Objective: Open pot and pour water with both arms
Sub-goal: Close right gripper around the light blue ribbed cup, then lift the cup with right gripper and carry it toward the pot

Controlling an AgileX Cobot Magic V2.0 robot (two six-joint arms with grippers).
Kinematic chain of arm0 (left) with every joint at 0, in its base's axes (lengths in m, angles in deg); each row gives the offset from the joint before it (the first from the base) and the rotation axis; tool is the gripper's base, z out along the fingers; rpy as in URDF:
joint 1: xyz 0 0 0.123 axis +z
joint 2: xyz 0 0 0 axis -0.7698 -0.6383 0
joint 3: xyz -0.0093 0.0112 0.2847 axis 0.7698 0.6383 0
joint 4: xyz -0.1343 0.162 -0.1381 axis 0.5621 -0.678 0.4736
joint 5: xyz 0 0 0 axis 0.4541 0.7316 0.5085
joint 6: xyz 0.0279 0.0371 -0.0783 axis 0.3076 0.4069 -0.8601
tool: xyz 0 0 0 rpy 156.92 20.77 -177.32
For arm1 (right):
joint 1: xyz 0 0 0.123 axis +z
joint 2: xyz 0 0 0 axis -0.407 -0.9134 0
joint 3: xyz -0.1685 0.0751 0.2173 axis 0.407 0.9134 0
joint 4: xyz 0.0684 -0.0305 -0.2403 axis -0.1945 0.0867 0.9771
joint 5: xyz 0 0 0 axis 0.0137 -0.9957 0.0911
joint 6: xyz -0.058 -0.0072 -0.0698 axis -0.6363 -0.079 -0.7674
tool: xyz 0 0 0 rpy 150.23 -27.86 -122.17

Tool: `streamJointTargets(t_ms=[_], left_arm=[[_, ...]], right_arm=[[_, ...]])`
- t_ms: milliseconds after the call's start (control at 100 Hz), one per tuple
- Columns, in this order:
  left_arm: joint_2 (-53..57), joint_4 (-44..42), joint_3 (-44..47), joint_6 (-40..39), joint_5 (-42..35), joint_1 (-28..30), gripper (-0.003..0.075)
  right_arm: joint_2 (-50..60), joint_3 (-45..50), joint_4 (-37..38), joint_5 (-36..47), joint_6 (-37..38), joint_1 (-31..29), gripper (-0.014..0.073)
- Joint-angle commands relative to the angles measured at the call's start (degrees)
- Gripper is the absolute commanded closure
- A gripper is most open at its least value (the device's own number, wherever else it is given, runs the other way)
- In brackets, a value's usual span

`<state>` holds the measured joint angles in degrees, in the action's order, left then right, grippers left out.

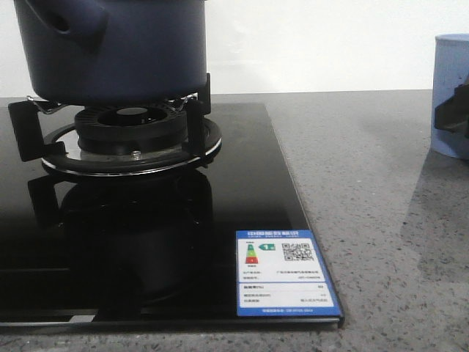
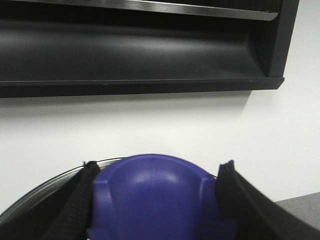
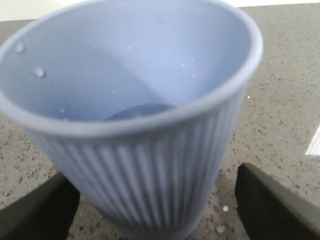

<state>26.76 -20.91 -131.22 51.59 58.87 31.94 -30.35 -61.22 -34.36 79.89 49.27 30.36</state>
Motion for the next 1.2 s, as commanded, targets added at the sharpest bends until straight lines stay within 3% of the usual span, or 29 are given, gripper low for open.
streamJointTargets(t_ms=[0, 610, 870, 1190], left_arm=[[0.87, -0.13, -2.12, 0.21, -6.22, 0.14, 0.0381], [0.87, -0.13, -2.12, 0.21, -6.58, 0.14, 0.0381], [0.87, -0.13, -2.12, 0.21, -6.58, 0.14, 0.0381], [0.87, -0.13, -2.12, 0.21, -6.58, 0.14, 0.0381]], right_arm=[[-0.72, -2.42, 0.77, 4.61, 0.16, 0.07, 0.0025], [-4.07, -5.14, 0.77, 4.23, 0.16, 0.07, 0.0032], [-4.07, -5.14, 0.77, 4.13, 0.16, 0.07, 0.0237], [-2.56, -5.14, 2.62, 4.13, 0.16, 0.07, 0.0242]])
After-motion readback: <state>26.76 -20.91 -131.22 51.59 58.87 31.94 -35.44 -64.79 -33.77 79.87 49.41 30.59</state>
